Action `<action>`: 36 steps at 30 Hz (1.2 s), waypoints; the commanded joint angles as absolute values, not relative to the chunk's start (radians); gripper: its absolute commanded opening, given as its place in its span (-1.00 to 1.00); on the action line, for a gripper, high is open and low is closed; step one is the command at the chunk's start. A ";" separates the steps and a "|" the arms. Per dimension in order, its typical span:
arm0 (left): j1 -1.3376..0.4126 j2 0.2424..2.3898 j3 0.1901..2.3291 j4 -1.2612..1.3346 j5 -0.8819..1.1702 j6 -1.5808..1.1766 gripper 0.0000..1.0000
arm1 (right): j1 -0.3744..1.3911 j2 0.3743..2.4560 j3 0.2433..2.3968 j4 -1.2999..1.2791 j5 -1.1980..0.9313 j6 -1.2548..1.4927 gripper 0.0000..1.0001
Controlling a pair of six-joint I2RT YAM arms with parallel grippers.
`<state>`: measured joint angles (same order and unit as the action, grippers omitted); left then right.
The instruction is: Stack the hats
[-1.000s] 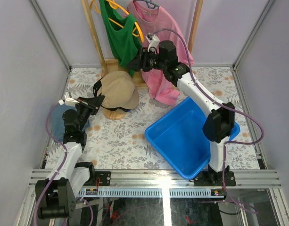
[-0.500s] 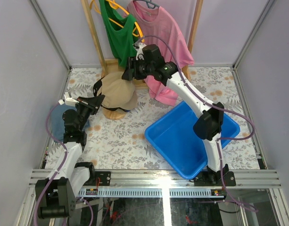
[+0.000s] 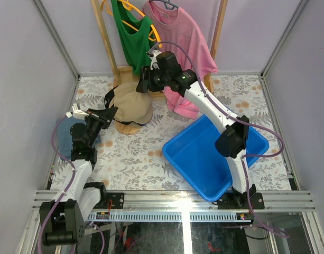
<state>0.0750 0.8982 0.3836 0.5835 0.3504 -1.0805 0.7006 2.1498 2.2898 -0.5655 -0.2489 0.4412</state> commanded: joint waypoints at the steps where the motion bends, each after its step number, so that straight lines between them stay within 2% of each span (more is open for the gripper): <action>1: 0.080 0.891 0.389 0.653 0.341 -1.083 -1.00 | 0.724 2.109 2.308 -0.596 -0.247 0.436 0.28; 32: 0.040 0.945 0.424 0.679 0.307 -1.077 -1.00 | 0.737 2.034 2.228 -0.607 -0.236 0.428 0.32; 36: 0.039 0.946 0.426 0.682 0.304 -1.077 -1.00 | 0.739 2.040 2.227 -0.608 -0.244 0.431 0.24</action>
